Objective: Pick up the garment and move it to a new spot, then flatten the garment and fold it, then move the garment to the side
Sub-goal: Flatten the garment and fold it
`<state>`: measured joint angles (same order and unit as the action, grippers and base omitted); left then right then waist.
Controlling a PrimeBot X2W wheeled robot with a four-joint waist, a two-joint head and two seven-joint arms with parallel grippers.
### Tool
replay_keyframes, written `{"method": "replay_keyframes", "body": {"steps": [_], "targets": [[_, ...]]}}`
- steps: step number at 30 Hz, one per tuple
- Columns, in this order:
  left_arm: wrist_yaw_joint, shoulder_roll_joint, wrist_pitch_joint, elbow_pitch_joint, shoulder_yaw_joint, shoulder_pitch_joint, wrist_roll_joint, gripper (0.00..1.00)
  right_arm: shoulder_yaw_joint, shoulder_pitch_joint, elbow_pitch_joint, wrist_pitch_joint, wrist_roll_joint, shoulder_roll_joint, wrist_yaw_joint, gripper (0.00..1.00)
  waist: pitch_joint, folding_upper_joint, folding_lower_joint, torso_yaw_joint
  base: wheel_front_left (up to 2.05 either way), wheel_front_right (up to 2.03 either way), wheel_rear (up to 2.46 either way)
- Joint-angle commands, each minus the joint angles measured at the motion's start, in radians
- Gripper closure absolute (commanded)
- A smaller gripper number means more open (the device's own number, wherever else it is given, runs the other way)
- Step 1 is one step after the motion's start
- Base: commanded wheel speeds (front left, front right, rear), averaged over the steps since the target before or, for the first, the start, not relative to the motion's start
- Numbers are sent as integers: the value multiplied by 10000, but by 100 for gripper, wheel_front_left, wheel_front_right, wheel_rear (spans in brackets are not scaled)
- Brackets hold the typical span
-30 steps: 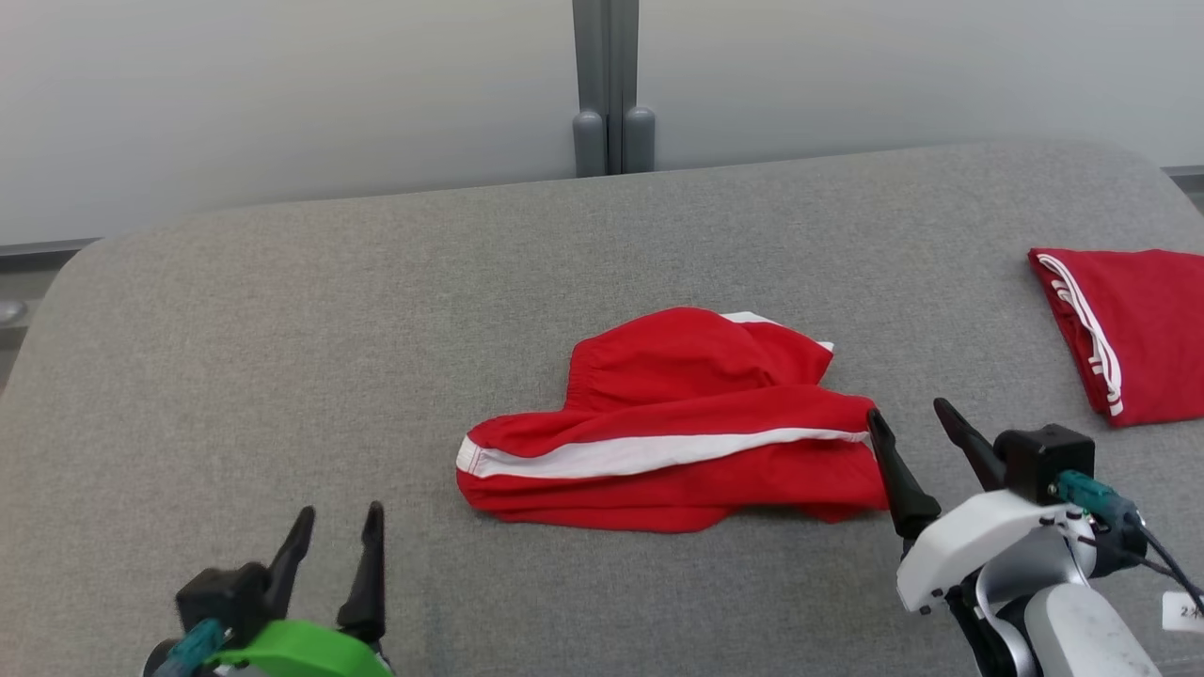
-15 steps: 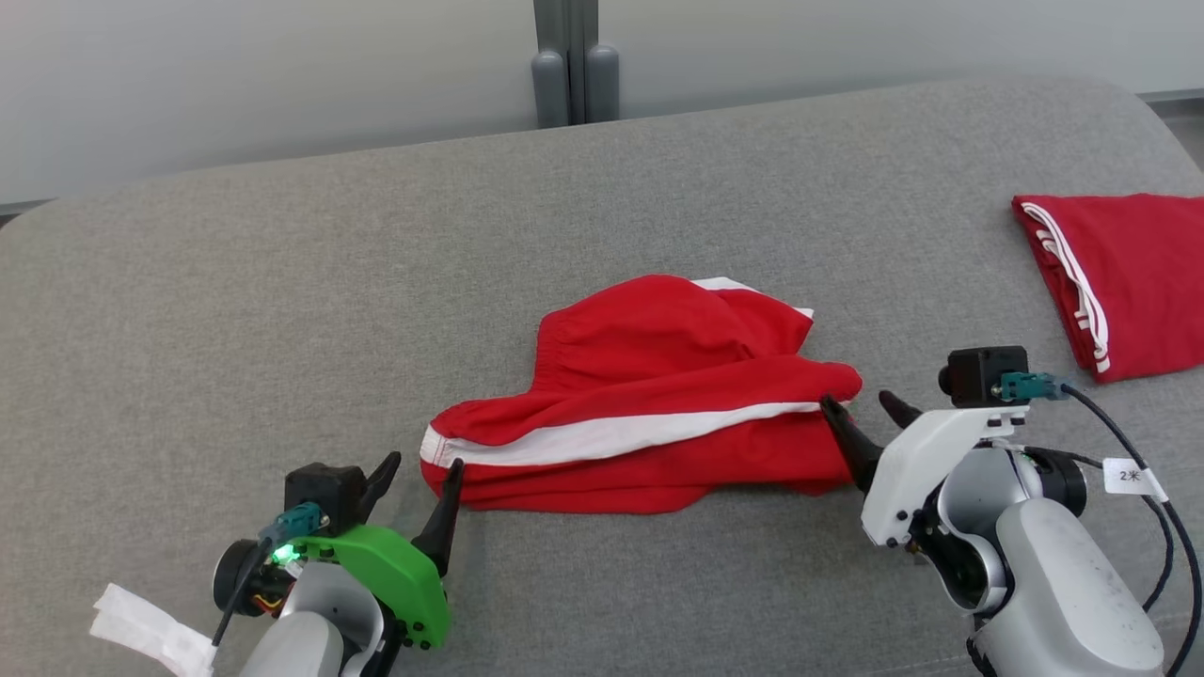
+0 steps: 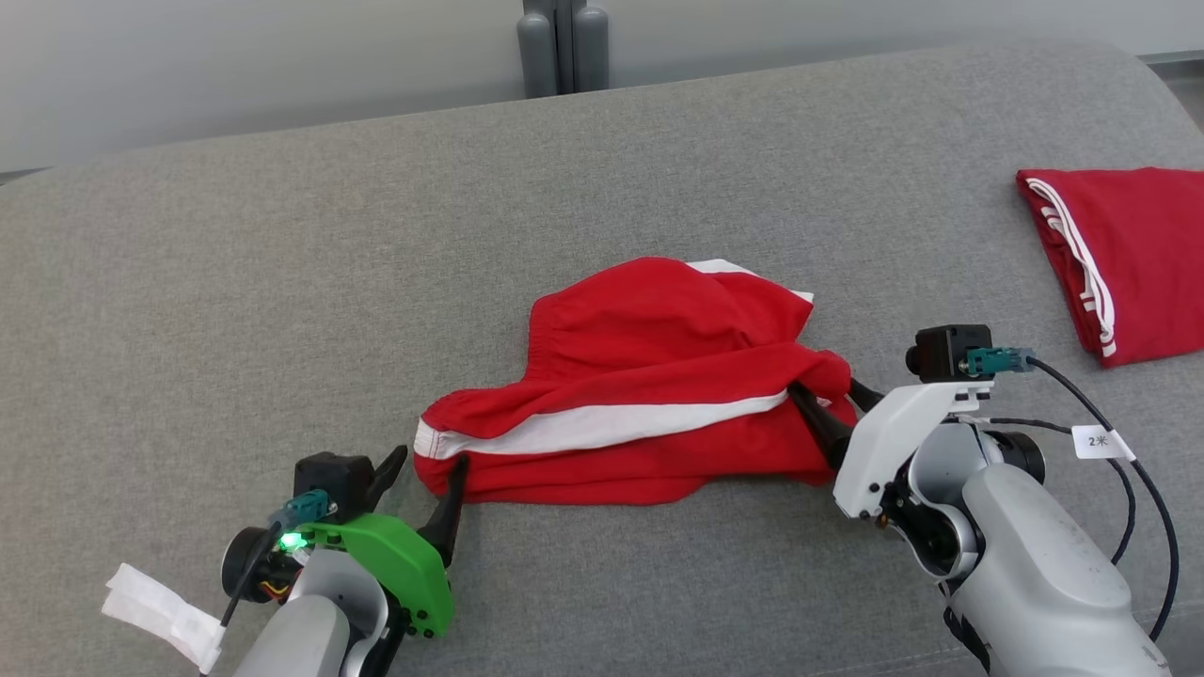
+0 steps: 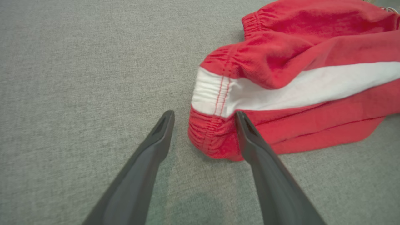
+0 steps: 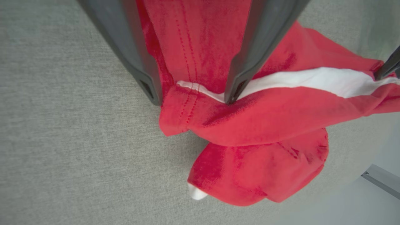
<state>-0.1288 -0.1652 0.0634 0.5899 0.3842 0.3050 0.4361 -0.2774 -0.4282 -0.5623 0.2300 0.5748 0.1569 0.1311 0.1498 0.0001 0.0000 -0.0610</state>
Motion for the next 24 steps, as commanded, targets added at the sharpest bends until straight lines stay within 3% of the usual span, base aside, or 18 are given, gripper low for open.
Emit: {"method": "replay_keyframes", "body": {"steps": [1,12,13,14,15,24], "targets": [[-21,-46,96,65,35,202,88,0,-144,-164,-126,-163,150,97,-10,0,3,-1,0,52,0,0,0],[-21,-206,194,331,364,586,536,0,-1293,-543,-489,-554,960,532,-10,2,25,-1,0,151,0,0,0],[-21,-236,177,350,432,606,574,20,-1356,-567,-480,-583,1027,566,-10,47,26,-1,0,141,0,0,0],[-21,-279,157,369,493,626,640,59,-1435,-592,-490,-611,1107,611,-11,98,19,-1,0,127,0,0,0],[-21,-301,177,372,541,627,687,97,-1489,-612,-510,-644,1159,636,-10,100,9,-1,0,118,0,0,0],[-22,-289,1103,-1152,752,401,2021,100,-1405,-660,725,-1793,1512,1061,-8,100,-278,-1,0,193,0,0,0]]}}
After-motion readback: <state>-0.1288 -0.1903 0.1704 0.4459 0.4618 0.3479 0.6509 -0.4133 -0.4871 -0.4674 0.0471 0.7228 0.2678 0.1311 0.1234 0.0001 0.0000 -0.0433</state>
